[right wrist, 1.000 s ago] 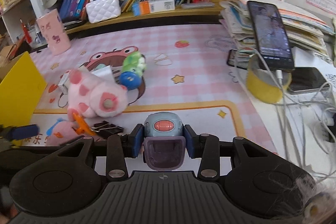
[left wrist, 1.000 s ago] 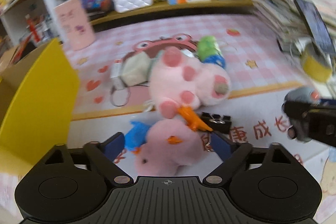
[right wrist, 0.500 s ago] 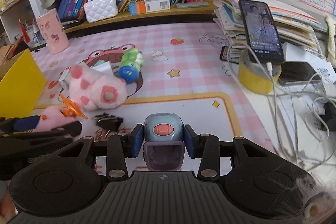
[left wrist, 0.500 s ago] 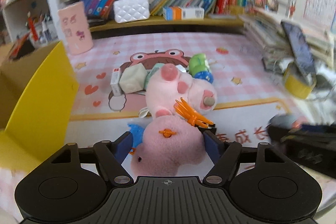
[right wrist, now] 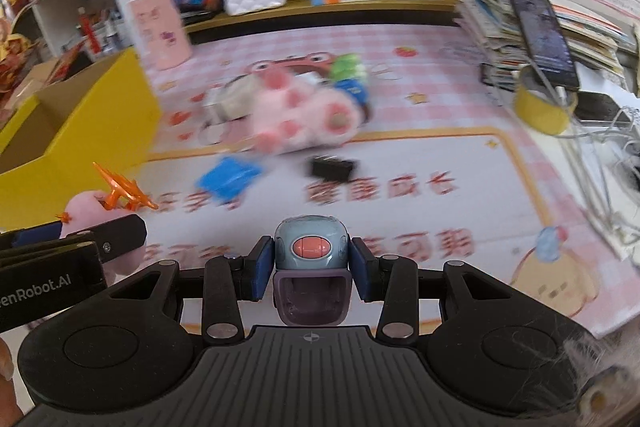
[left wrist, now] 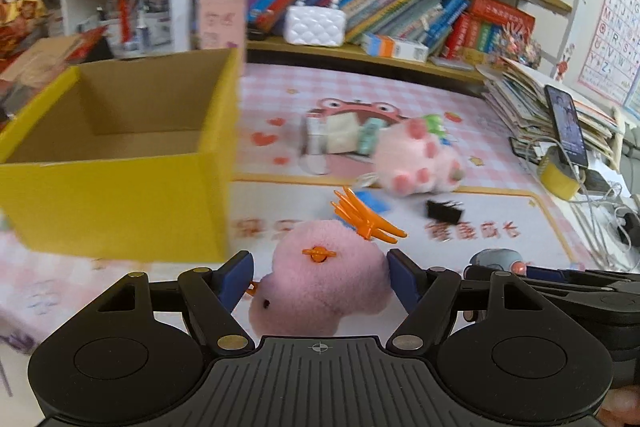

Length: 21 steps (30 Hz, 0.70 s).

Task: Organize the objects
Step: 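Grasp the pink plush pig with the left gripper while the right holds the car, then carry pig and car into the yellow box and open both grippers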

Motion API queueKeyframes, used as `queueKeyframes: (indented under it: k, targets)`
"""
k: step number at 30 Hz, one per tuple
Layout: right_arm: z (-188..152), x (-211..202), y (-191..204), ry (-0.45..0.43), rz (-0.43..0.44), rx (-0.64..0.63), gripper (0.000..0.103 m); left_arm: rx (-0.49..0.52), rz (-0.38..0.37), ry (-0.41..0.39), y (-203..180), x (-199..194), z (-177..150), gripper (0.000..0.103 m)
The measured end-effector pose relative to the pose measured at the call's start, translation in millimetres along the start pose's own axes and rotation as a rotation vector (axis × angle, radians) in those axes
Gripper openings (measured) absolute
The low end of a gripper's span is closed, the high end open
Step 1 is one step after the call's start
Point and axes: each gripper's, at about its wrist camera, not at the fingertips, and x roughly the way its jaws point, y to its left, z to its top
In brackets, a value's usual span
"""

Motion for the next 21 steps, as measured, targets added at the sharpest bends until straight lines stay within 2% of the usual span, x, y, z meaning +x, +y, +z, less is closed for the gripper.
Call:
queueKeyframes:
  k: [5, 14, 21]
  targets:
    - [-20, -14, 56, -0.012, 0.031, -0.066, 0.038, -0.033, 0.035, -0.017, 49, -32, -13, 0.073]
    - [-58, -28, 158, -0.032, 0.136, -0.184, 0.038, -0.067, 0.117, -0.05, 125, -81, -40, 0.073]
    - [-70, -40, 202, -0.05, 0.174, -0.244, 0.038, -0.103, 0.143, -0.069, 162, -104, -50, 0.073]
